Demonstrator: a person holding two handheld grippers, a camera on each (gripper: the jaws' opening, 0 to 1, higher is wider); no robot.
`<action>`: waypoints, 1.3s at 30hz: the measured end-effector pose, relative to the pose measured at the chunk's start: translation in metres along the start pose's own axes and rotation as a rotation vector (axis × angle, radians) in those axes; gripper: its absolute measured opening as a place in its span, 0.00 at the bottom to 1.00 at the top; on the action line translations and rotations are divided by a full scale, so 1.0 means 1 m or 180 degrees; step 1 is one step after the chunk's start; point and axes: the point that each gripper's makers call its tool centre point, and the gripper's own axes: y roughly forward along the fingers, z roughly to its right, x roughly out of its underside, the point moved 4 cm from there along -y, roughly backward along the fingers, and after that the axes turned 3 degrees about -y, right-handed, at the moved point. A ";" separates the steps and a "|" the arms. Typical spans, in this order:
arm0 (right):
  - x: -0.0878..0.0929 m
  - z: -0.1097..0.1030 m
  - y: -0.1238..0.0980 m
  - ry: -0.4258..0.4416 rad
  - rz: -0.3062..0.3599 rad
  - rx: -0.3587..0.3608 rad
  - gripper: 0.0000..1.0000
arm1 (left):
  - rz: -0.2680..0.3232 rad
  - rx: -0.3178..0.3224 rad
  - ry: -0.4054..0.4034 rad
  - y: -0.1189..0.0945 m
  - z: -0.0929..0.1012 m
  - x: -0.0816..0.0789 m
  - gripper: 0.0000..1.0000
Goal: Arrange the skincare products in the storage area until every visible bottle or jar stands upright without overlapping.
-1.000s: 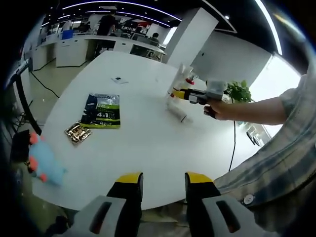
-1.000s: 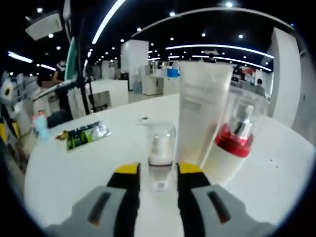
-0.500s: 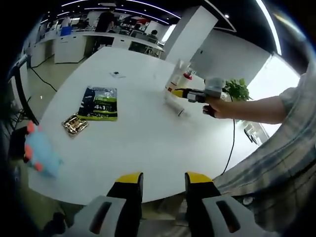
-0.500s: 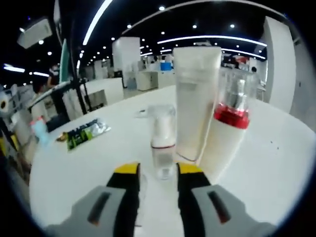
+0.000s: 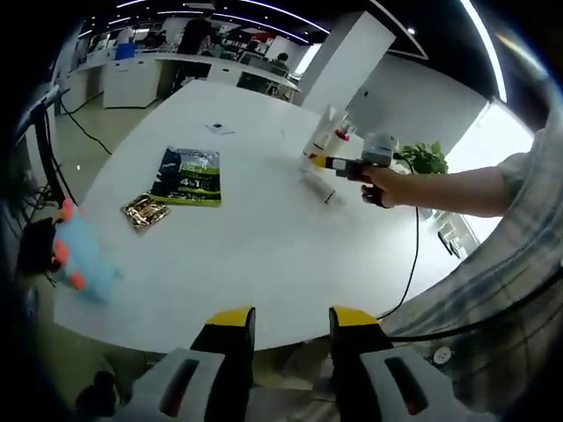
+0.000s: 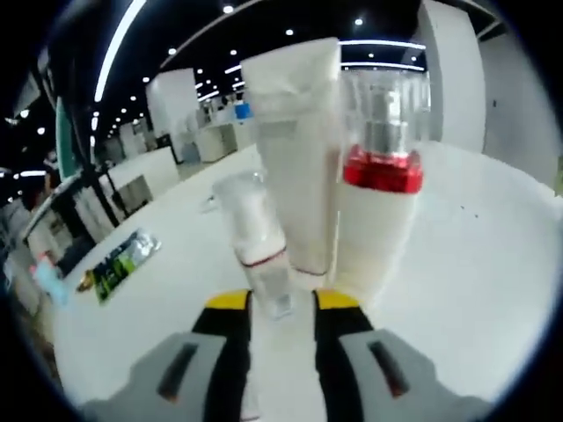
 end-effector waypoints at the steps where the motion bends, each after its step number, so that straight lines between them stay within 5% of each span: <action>1: 0.000 0.001 -0.001 0.0006 0.0002 0.0005 0.25 | -0.0004 0.0001 0.0000 0.000 0.000 0.000 0.35; 10: 0.005 0.011 -0.008 0.0152 -0.0033 0.0048 0.24 | -0.0022 0.0026 0.0032 0.002 0.003 -0.002 0.35; 22: -0.003 -0.018 0.006 0.0596 -0.0029 0.0043 0.33 | -0.0074 0.0046 0.0045 0.004 0.004 0.003 0.35; 26: -0.006 -0.012 0.009 0.0523 -0.0065 0.0344 0.33 | -0.0048 0.0063 0.0037 0.003 0.004 0.001 0.35; 39: -0.020 -0.006 0.009 0.0297 -0.0024 0.0558 0.24 | -0.0027 0.0068 -0.0004 0.003 0.001 0.000 0.35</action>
